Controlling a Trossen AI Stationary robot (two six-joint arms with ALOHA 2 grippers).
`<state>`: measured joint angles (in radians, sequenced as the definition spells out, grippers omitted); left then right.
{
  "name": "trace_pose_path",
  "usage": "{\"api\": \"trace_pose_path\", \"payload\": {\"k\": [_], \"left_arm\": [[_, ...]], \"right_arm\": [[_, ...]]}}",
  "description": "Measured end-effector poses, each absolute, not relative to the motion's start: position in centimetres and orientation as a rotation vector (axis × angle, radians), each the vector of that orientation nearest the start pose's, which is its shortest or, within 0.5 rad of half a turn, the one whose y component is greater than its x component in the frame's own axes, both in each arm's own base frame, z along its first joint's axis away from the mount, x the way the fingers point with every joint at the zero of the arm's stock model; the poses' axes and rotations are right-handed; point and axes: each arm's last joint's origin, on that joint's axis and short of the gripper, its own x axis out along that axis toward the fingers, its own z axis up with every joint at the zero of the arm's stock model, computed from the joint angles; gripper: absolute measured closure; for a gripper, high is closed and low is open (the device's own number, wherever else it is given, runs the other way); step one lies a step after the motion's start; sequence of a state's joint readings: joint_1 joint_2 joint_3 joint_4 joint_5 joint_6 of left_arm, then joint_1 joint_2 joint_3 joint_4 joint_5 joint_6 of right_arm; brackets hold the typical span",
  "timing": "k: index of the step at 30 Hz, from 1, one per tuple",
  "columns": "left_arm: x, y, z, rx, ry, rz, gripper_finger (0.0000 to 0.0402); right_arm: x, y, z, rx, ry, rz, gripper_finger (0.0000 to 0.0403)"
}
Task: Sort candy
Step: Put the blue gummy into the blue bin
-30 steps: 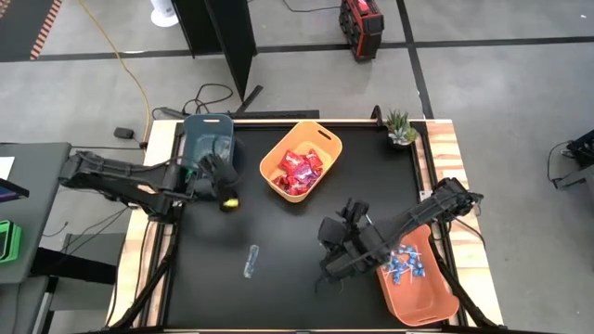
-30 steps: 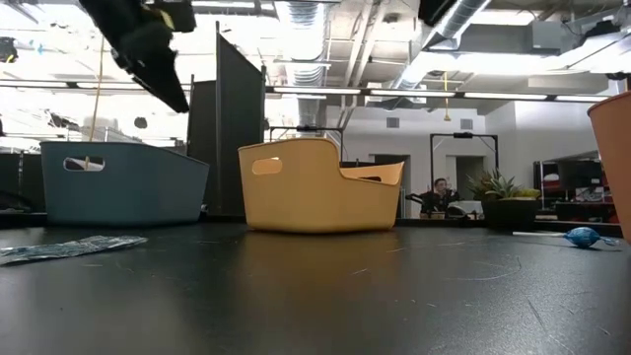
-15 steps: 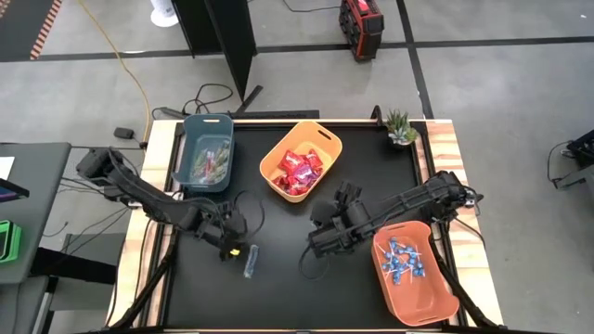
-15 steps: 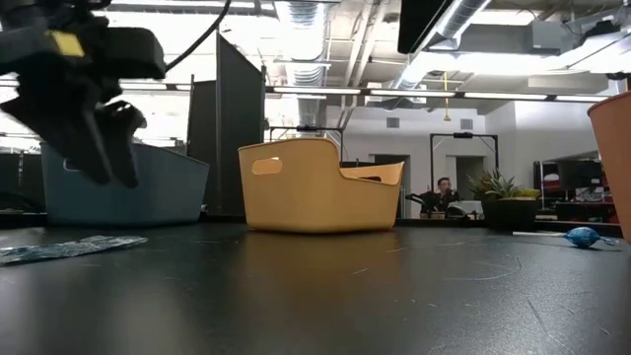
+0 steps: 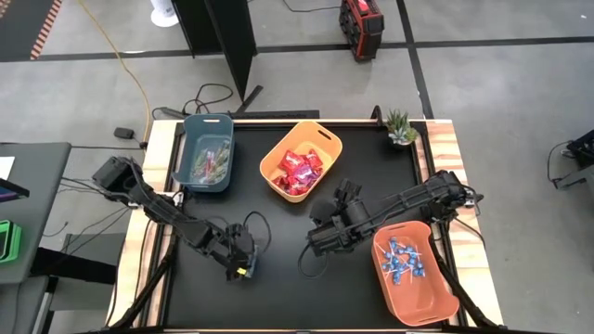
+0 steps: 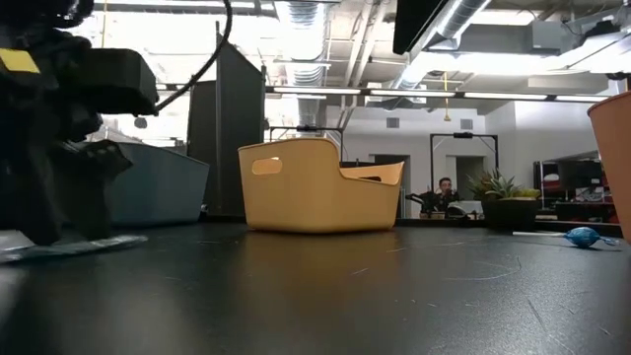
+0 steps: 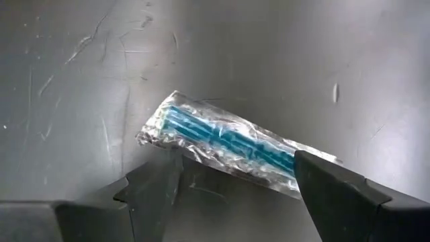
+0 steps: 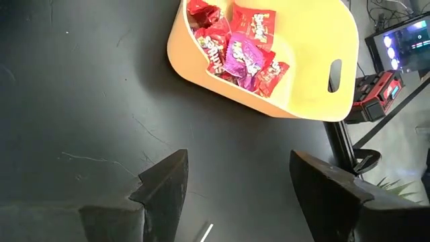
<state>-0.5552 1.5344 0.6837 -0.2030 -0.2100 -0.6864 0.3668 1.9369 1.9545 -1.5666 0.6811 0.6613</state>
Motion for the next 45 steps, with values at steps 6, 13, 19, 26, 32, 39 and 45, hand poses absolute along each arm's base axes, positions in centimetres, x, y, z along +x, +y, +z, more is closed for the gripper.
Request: {"api": "trace_pose_path", "payload": {"k": [6,13,19,26,32,39,45], "left_arm": [[23.5,-13.7,11.9,-0.246,1.046,0.167,0.0113],[23.9,-13.6,11.5,-0.231,0.995,0.262,0.0134],[23.9,-13.1,11.3,-0.197,0.97,0.312,0.023],[23.9,-12.9,11.2,-0.116,0.979,0.286,0.0383],[23.9,-12.9,11.3,-0.068,0.991,0.257,0.04],[23.6,-12.8,12.4,-0.028,0.975,0.225,0.0401],[22.6,-12.5,14.2,0.043,0.938,0.246,0.0401]], "right_arm": [[34.4,11.2,32.4,-0.217,1.15,-0.654,0.0127],[34.5,11.2,32.5,-0.227,1.126,-0.667,0.0127],[34.5,11.2,32.5,-0.225,1.123,-0.667,0.0127],[34.6,11.3,32.5,-0.218,1.116,-0.666,0.0127],[34.6,11.3,32.5,-0.218,1.115,-0.665,0.0127],[34.6,11.3,32.5,-0.217,1.115,-0.666,0.0127],[34.6,11.3,32.5,-0.217,1.114,-0.666,0.0127]]}}
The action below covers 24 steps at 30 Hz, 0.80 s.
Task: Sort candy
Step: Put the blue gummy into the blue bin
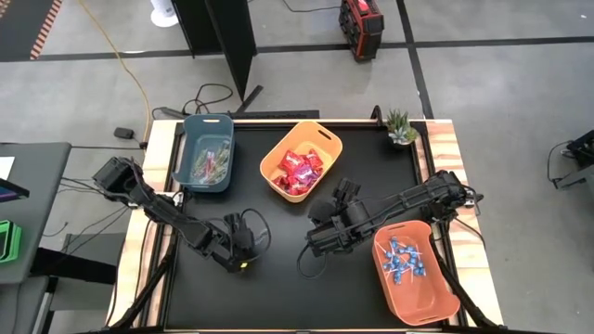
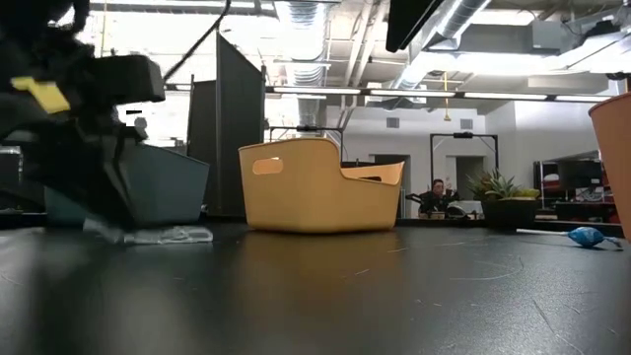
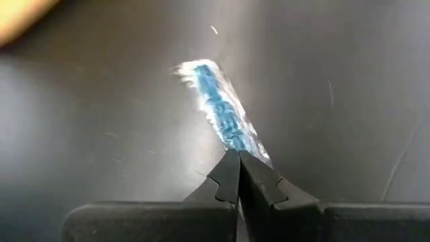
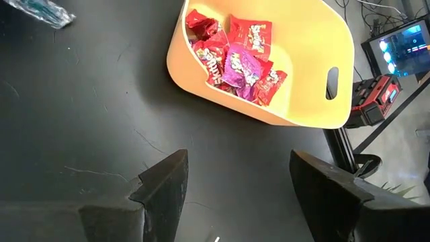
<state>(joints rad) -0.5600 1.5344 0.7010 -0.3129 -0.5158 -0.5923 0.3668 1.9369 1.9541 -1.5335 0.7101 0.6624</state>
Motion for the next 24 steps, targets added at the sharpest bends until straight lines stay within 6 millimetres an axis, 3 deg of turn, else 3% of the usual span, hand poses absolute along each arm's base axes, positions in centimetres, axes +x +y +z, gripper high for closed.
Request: {"api": "trace_pose_path", "payload": {"k": [14,21,24], "left_arm": [[21.2,-12.2,17.9,0.143,0.779,0.262,0.0401],[21.2,-12.3,17.2,0.059,0.827,0.223,0.04],[21.0,-12.3,16.2,0.022,0.878,0.232,0.0376]], "right_arm": [[34.6,11.3,32.5,-0.218,1.112,-0.667,0.0127],[34.6,11.3,32.5,-0.217,1.111,-0.666,0.0127],[34.6,11.3,32.5,-0.22,1.11,-0.663,0.0127]]}}
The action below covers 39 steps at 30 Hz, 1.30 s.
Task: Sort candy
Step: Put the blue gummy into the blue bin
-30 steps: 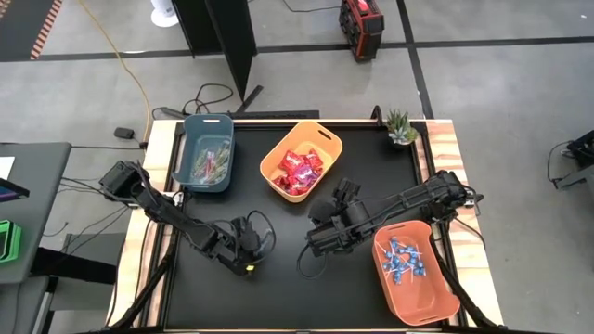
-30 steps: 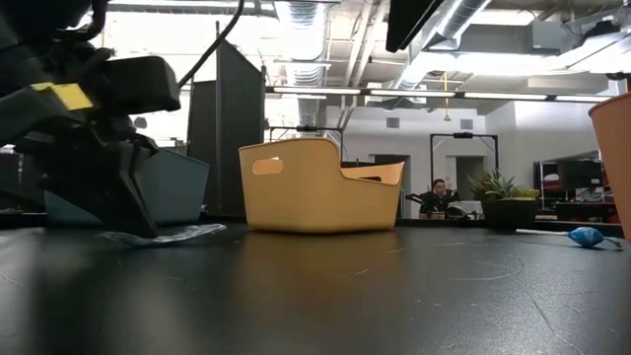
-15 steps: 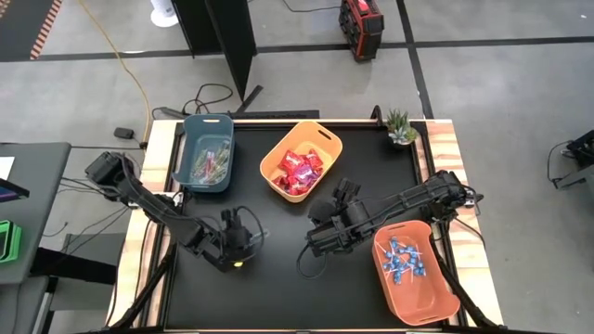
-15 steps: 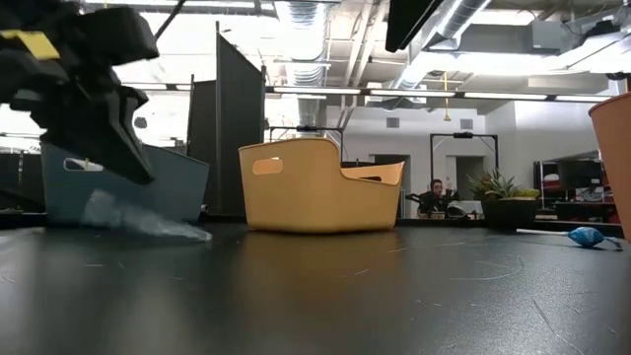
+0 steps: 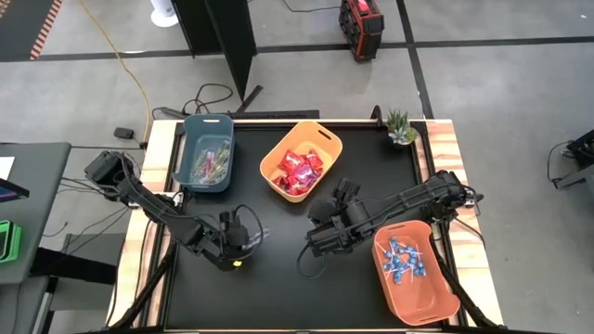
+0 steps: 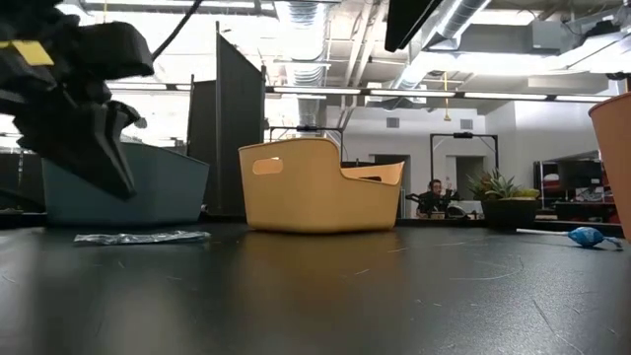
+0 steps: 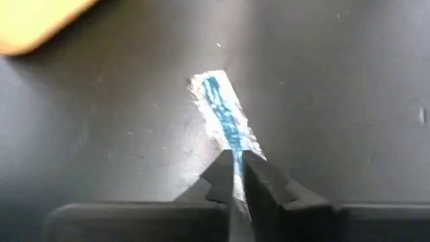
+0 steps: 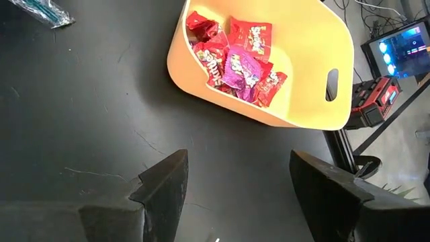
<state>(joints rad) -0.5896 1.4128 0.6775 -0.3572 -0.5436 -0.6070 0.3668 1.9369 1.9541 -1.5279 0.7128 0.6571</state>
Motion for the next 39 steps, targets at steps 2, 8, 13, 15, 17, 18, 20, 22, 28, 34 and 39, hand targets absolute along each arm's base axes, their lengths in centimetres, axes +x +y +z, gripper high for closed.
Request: {"api": "trace_pose_path", "payload": {"k": [2,8,13,15,17,18,20,22,28,34,39], "left_arm": [[21.1,-12.4,15.9,-0.007,0.893,0.231,0.0346],[21.2,-12.5,15.5,-0.08,0.892,0.267,0.0215],[21.2,-12.5,15.5,-0.101,0.899,0.264,0.0127],[21.1,-12.5,15.3,-0.104,0.901,0.255,0.0109],[20.9,-12.4,15.0,-0.102,0.909,0.256,0.0102],[20.9,-12.3,14.9,-0.109,0.915,0.252,0.0101],[20.7,-12.3,14.6,-0.119,0.926,0.249,0.0101],[20.5,-12.1,14.3,-0.132,0.923,0.252,0.0105],[20.2,-11.9,13.7,-0.144,0.917,0.254,0.0133],[19.8,-11.6,13.0,-0.139,0.915,0.262,0.0163],[19.6,-11.5,12.5,-0.15,0.885,0.254,0.0167]], "right_arm": [[34.7,11.3,32.5,-0.216,1.106,-0.662,0.0127],[34.8,11.3,32.5,-0.213,1.1,-0.659,0.0127],[34.8,11.3,32.5,-0.212,1.099,-0.659,0.0127],[34.8,11.3,32.5,-0.212,1.098,-0.658,0.0127],[34.8,11.3,32.5,-0.211,1.097,-0.658,0.0127],[34.8,11.3,32.5,-0.211,1.097,-0.658,0.0127],[34.8,11.3,32.5,-0.211,1.096,-0.658,0.0127],[34.8,11.3,32.5,-0.21,1.096,-0.658,0.0127],[34.8,11.4,32.5,-0.208,1.094,-0.657,0.0127],[34.9,11.3,32.5,-0.207,1.092,-0.657,0.0127],[34.9,11.4,32.5,-0.207,1.091,-0.657,0.0127]]}}
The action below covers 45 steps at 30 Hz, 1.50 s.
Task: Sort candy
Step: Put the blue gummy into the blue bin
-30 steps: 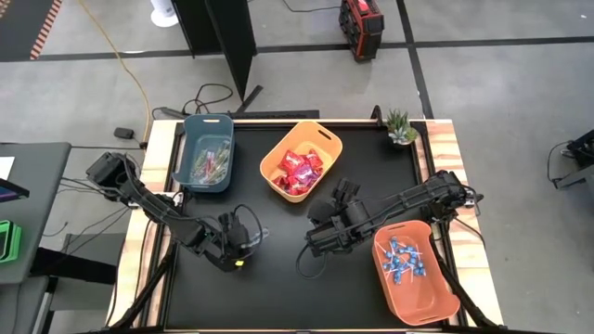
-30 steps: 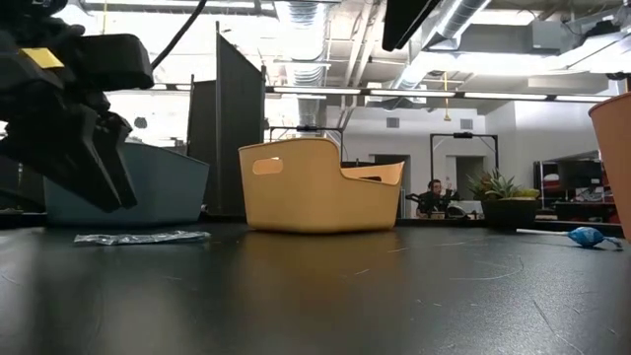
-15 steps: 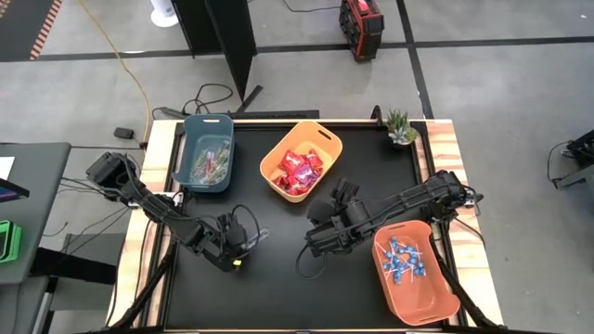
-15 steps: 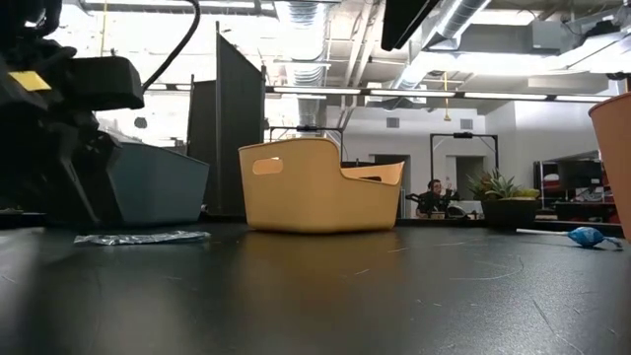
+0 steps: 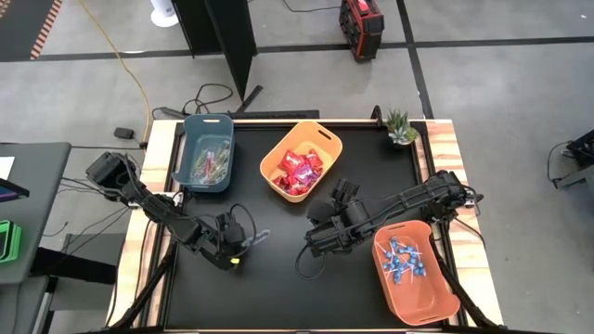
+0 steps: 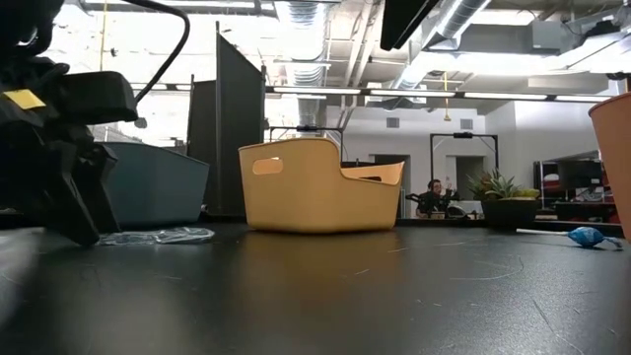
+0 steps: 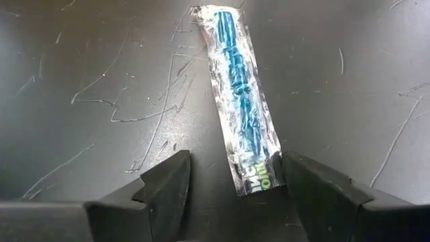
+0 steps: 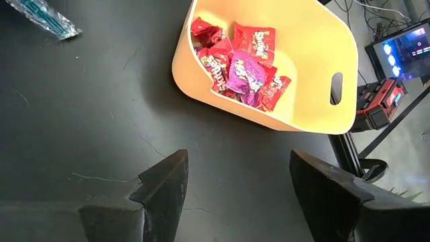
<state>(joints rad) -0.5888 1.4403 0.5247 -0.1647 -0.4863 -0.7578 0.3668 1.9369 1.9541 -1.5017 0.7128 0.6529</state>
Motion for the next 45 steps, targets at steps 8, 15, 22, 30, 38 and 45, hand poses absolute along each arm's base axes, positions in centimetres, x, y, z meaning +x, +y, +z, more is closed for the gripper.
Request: {"api": "trace_pose_path", "payload": {"k": [8,15,22,30,38,45], "left_arm": [[19.4,-11.2,12.3,-0.123,0.881,0.273,0.0197],[19.4,-10.8,12.2,-0.112,0.893,0.298,0.0303],[19.4,-10.7,12.2,-0.092,0.901,0.291,0.0395],[19.5,-10.7,12.3,-0.046,0.897,0.282,0.0401],[20.5,-11.2,13.5,0.076,0.845,0.262,0.0401],[21.3,-11.6,14.7,0.179,0.796,0.266,0.0401]], "right_arm": [[34.9,11.4,32.5,-0.207,1.091,-0.657,0.0127],[34.9,11.4,32.5,-0.207,1.091,-0.657,0.0127],[34.9,11.4,32.5,-0.207,1.092,-0.657,0.0127],[34.9,11.4,32.5,-0.206,1.091,-0.657,0.0127],[34.9,11.4,32.5,-0.206,1.091,-0.657,0.0127],[34.9,11.4,32.5,-0.207,1.092,-0.657,0.0127]]}}
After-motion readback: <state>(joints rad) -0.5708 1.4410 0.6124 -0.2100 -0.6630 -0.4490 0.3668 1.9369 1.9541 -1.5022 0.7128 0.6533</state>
